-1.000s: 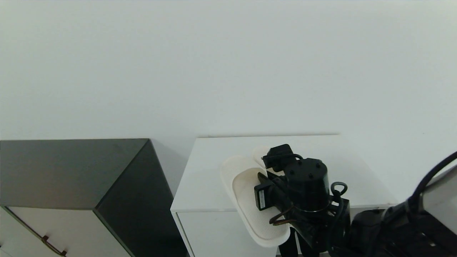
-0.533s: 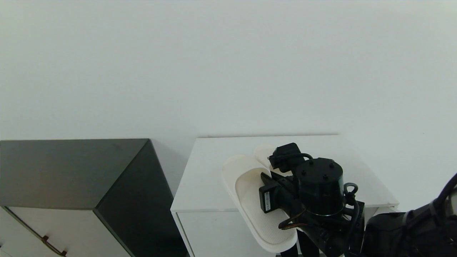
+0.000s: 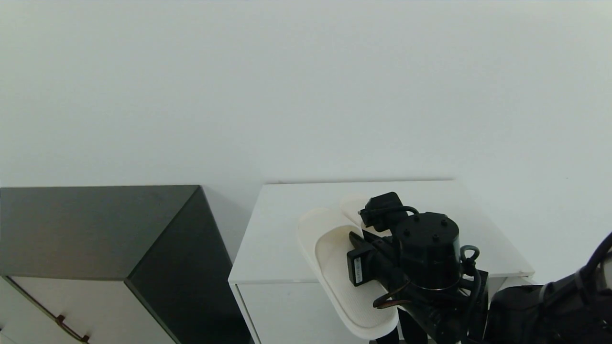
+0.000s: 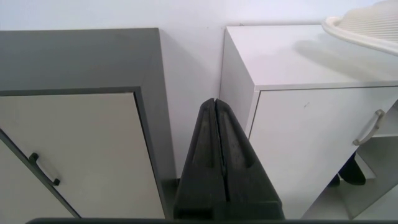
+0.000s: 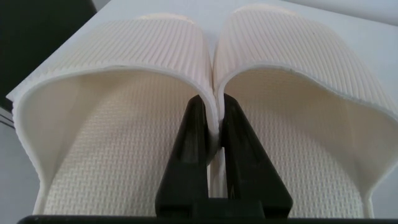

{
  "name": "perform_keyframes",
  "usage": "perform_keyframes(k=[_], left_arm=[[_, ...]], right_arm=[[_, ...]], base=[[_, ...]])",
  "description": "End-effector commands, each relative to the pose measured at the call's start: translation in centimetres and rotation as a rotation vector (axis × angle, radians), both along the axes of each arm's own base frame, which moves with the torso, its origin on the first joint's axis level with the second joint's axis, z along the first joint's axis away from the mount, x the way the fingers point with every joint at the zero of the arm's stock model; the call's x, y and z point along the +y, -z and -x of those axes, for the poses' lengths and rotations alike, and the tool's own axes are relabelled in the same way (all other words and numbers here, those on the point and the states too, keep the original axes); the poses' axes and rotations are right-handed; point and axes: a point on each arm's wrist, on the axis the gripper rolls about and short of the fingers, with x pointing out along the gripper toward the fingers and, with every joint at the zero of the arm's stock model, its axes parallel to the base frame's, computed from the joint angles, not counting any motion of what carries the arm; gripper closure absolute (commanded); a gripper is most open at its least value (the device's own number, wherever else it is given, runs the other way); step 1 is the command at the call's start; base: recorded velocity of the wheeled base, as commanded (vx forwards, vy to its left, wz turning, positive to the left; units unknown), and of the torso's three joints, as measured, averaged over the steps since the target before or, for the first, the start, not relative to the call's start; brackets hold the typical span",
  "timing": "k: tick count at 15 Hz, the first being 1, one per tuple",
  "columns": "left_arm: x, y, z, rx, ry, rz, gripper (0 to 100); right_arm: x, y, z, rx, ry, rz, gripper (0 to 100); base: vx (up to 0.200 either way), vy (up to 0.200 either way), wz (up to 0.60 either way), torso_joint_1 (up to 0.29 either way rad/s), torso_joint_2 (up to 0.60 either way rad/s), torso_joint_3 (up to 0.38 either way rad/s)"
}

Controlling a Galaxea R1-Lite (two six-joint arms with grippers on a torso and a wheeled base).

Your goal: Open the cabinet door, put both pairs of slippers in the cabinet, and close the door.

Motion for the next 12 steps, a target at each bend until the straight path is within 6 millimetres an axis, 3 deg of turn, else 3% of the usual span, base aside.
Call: perform_keyframes(k=[1, 12], left_arm=[[0.0, -0.01, 0.0, -0.001, -0.001, 0.0, 100], [0.0, -0.01, 0.0, -0.001, -0.001, 0.0, 100]], right_arm=[[0.14, 0.28, -0.08, 0.005, 0.0, 0.005, 100], [0.34, 0.49, -0.1, 0.007, -0.003, 0.008, 100]], base=[[-0.2, 0.0, 0.0, 0.012, 0.0, -0.002], [-0.2, 0.0, 0.0, 0.0, 0.0, 0.001]])
